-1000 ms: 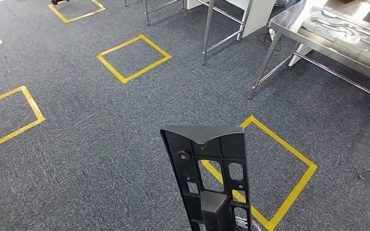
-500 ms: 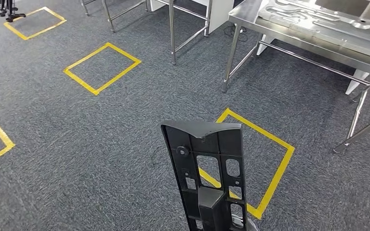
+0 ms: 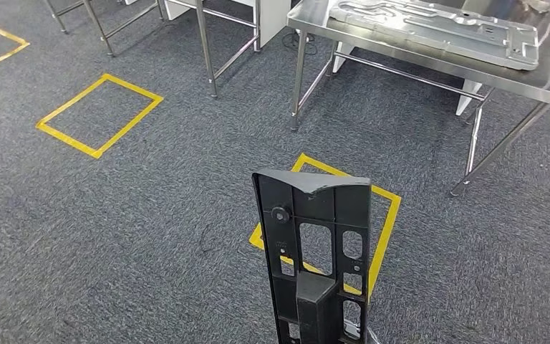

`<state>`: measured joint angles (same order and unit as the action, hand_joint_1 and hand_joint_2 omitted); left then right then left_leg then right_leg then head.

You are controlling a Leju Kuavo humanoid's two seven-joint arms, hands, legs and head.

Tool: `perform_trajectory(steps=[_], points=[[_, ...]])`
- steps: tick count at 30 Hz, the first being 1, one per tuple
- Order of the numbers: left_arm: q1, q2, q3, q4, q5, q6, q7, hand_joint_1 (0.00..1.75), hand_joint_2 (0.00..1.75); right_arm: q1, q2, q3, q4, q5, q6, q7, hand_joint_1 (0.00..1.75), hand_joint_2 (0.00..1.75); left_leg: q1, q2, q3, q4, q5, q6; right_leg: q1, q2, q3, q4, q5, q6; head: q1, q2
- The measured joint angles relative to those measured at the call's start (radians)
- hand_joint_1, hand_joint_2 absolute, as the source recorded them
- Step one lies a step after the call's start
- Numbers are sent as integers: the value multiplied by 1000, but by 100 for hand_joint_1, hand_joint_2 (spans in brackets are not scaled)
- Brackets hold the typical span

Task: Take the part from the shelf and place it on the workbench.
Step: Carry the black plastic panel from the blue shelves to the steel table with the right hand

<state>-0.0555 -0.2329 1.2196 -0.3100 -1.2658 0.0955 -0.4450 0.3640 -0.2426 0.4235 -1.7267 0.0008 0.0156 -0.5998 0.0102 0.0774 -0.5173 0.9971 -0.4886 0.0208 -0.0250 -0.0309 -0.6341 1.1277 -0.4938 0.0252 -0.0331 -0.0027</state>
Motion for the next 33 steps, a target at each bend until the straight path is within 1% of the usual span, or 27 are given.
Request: perform_trajectory(steps=[1,2,3,5,6,8,9,10,11,12,13,14,16,17,18,20,21,23,24,25,26,27,28,29,31,32,33], points=[[-1,0,0,2,0,0,0,0,175,0,0,2,-1,0,-2,2,175,175,-2,10,5,0,-5,-6,3,-19,32,-60,21,-4,0,0],[-2,1,0,4,-1,0,2,0,175,0,0,4,-3,-1,-5,4,175,175,-4,19,9,0,-9,-13,6,-32,52,-98,30,-9,0,0],[-3,3,0,5,-1,1,5,0,175,0,0,7,-5,-2,-9,6,175,175,-5,28,12,-1,-14,-20,10,-37,59,-113,28,-14,0,0],[-5,5,0,8,-2,2,11,0,175,3,0,14,-8,-6,-17,8,175,175,-4,43,22,-2,-21,-32,11,-13,59,-113,27,-25,0,0],[-6,6,0,9,-3,3,13,0,175,5,0,17,-9,-7,-20,8,175,175,-2,35,24,4,-29,-39,9,-1,61,-115,28,-30,0,0],[-5,9,0,11,-3,3,15,0,175,6,-2,22,-12,-7,-20,9,175,175,1,-14,2,65,-71,-49,5,20,64,-121,32,-43,0,0],[-4,10,0,13,-3,3,16,0,175,5,-3,24,-13,-8,-20,9,175,175,2,-44,-27,126,-104,-51,6,30,64,-121,32,-47,0,0],[-2,11,0,15,-3,3,17,0,175,4,-5,27,-14,-8,-20,10,175,175,2,-60,-63,198,-136,-52,8,41,64,-121,32,-51,0,0],[1,12,0,16,-4,3,20,0,175,3,-5,29,-14,-8,-21,10,175,175,2,-67,-95,258,-154,-52,10,54,64,-120,31,-53,0,0],[3,12,0,17,-4,3,24,0,175,3,-5,31,-14,-9,-23,10,175,175,2,-70,-116,289,-153,-51,12,69,65,-119,30,-54,0,0],[4,13,0,18,-4,4,29,0,175,4,-5,34,-14,-10,-27,11,175,175,2,-72,-118,281,-130,-49,13,84,67,-118,28,-54,0,0],[5,14,0,19,-5,5,35,0,175,4,-5,37,-14,-13,-32,11,175,175,2,-79,-104,235,-91,-46,14,100,69,-115,27,-54,0,0],[7,19,0,21,-7,7,45,0,175,3,-6,44,-14,-20,-41,12,175,175,2,-121,-56,105,-19,-33,15,127,69,-108,21,-49,0,0],[8,22,1,21,-7,8,48,0,175,3,-6,47,-14,-23,-46,12,175,175,2,-141,-39,58,-2,-28,14,139,67,-104,19,-45,0,0],[8,24,1,22,-8,9,49,0,175,3,-6,49,-14,-26,-51,13,175,175,1,-155,-30,34,1,-24,12,150,63,-102,18,-39,0,0],[8,25,1,24,-6,9,50,0,175,6,-6,54,-15,-28,-69,17,175,175,-1,-146,-24,22,-2,-16,8,168,58,-103,20,-26,0,0],[7,26,2,25,-4,9,49,0,175,9,-5,55,-15,-27,-79,20,175,175,1,-137,-20,14,2,-10,9,163,56,-101,19,-20,0,0],[6,28,3,28,-1,9,46,0,175,13,-2,58,-16,-24,-96,25,175,175,7,-118,-9,-2,11,4,12,114,37,-58,-10,-11,0,0],[7,30,5,30,-1,7,43,0,175,13,-1,60,-16,-21,-102,26,175,175,7,-109,-7,-6,12,7,10,80,12,-7,-39,-8,0,0],[8,31,6,31,0,4,40,0,175,11,1,62,-16,-20,-107,26,175,175,7,-100,-7,-7,11,9,8,57,-20,56,-71,-3,0,0],[10,32,8,32,0,0,39,0,175,10,2,65,-15,-18,-111,26,175,175,6,-92,-6,-7,9,10,4,45,-52,116,-94,1,0,0],[10,34,9,33,0,-4,38,0,175,10,3,68,-15,-17,-116,25,175,175,6,-85,-5,-7,6,9,0,39,-72,152,-100,5,0,0],[11,35,10,34,0,-6,37,0,175,10,4,72,-14,-17,-121,25,175,175,7,-78,-3,-7,4,6,-4,36,-74,153,-87,9,0,0],[11,36,11,35,0,-7,37,0,175,10,5,75,-13,-17,-125,25,175,175,7,-73,2,-7,0,3,-8,33,-55,115,-57,11,0,0],[9,36,14,39,0,-8,37,0,175,9,5,80,-12,-16,-128,25,175,175,7,-67,10,-5,-8,-8,-10,25,16,-19,6,10,0,0],[8,36,16,40,0,-8,37,0,175,8,5,83,-13,-15,-128,25,175,175,6,-65,13,-4,-13,-15,-8,23,44,-72,23,7,0,0],[7,37,17,41,0,-8,37,0,175,7,5,85,-13,-15,-128,25,175,175,4,-64,14,-3,-17,-22,-5,21,59,-101,26,2,0,0]])
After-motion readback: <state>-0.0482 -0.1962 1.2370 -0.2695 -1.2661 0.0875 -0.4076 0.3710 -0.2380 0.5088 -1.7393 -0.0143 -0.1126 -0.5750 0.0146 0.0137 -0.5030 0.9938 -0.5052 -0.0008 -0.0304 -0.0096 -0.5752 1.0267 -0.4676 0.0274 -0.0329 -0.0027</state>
